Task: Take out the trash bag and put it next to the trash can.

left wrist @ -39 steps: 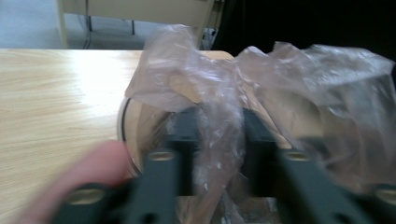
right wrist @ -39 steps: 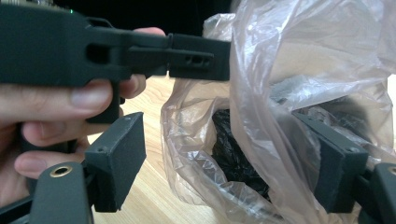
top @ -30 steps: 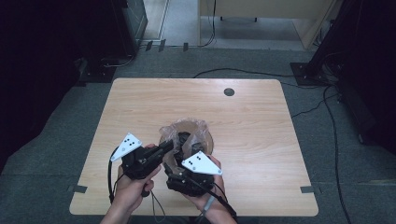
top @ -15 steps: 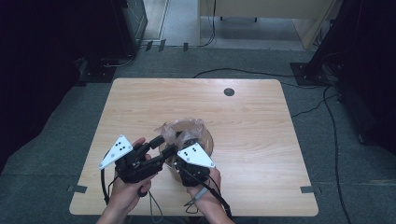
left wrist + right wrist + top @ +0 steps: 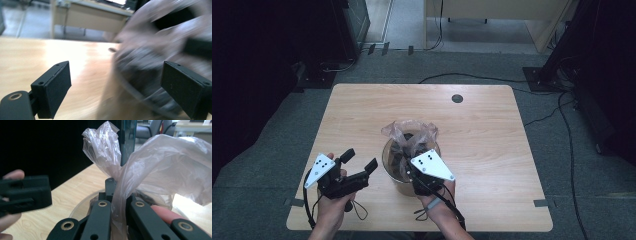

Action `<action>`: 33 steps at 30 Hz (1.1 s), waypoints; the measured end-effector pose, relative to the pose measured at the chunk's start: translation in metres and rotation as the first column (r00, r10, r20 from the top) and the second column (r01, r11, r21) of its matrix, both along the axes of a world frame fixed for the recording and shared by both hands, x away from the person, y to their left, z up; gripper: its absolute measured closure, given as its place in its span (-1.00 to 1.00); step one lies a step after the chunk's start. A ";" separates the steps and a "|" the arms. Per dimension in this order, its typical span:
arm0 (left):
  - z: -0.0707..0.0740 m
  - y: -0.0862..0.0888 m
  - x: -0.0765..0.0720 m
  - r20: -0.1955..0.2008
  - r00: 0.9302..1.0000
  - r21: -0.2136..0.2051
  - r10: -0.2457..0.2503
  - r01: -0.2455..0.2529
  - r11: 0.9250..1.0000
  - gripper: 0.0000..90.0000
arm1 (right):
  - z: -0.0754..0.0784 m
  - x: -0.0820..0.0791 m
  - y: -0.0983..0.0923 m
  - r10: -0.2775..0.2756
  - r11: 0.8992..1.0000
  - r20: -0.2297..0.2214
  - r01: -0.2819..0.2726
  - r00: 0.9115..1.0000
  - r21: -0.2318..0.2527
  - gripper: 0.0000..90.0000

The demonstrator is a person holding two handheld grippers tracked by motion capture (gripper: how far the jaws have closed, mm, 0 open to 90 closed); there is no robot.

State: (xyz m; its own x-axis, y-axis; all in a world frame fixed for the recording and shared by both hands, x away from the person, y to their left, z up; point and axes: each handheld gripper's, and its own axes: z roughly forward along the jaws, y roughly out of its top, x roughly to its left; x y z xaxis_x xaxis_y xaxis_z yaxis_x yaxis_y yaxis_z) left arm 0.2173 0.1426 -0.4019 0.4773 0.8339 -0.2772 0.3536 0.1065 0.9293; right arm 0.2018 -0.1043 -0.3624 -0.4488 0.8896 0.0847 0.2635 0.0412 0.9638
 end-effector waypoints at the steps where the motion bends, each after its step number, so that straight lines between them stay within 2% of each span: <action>1: -0.005 0.004 0.001 -0.009 1.000 0.026 0.026 -0.026 0.999 -0.79 | 0.001 0.000 0.000 0.001 1.000 0.009 -0.001 1.000 0.002 1.00; 4: -0.025 0.015 0.007 -0.058 0.995 0.085 0.076 -0.071 0.994 -0.79 | 0.006 -0.001 -0.001 0.000 1.000 0.030 0.000 1.000 0.015 1.00; 6: -0.040 0.023 0.010 -0.095 0.989 0.147 0.112 -0.097 0.984 -0.79 | 0.010 0.000 -0.003 0.000 1.000 0.046 -0.001 0.999 0.022 1.00; 9: -0.064 0.035 0.013 -0.145 0.976 0.224 0.161 -0.126 0.966 -0.79 | 0.015 -0.001 -0.004 0.003 1.000 0.070 -0.005 0.998 0.027 1.00; 13: -0.084 0.048 0.018 -0.211 0.955 0.256 0.209 -0.152 0.955 -0.79 | 0.022 -0.001 -0.006 -0.002 1.000 0.099 0.000 0.995 0.027 1.00; 15: -0.091 0.052 0.019 -0.227 0.948 0.288 0.223 -0.154 0.945 -0.79 | 0.025 0.000 -0.007 -0.012 0.999 0.107 0.008 0.994 0.034 1.00; 17: -0.098 0.053 0.020 -0.247 0.940 0.305 0.235 -0.154 0.940 -0.79 | 0.028 -0.001 -0.008 -0.016 0.999 0.125 0.011 0.992 0.042 1.00; 20: -0.105 0.053 0.022 -0.259 0.933 0.353 0.250 -0.149 0.924 -0.79 | 0.034 -0.001 -0.010 -0.025 0.998 0.161 0.017 0.987 0.054 1.00; 22: -0.109 0.054 0.025 -0.286 0.920 0.378 0.267 -0.148 0.914 -0.79 | 0.039 -0.002 -0.012 -0.034 0.998 0.183 0.023 0.983 0.061 1.00; 27: -0.113 0.054 0.028 -0.303 0.906 0.406 0.295 -0.158 0.900 -0.79 | 0.050 -0.002 -0.018 -0.056 0.995 0.249 0.034 0.967 0.091 1.00; 29: -0.115 0.053 0.028 -0.309 0.903 0.419 0.299 -0.153 0.895 -0.79 | 0.053 -0.001 -0.021 -0.062 0.994 0.265 0.036 0.962 0.103 1.00; 31: -0.117 0.050 0.026 -0.294 0.905 0.444 0.309 -0.157 0.882 -0.79 | 0.057 0.001 -0.024 -0.075 0.993 0.277 0.046 0.958 0.110 1.00; 32: -0.117 0.049 0.026 -0.291 0.905 0.450 0.312 -0.158 0.879 -0.79 | 0.059 0.002 -0.025 -0.079 0.992 0.285 0.048 0.955 0.116 1.00; 33: -0.117 0.048 0.026 -0.290 0.905 0.451 0.311 -0.158 0.878 -0.79 | 0.060 0.003 -0.027 -0.086 0.992 0.291 0.053 0.953 0.118 1.00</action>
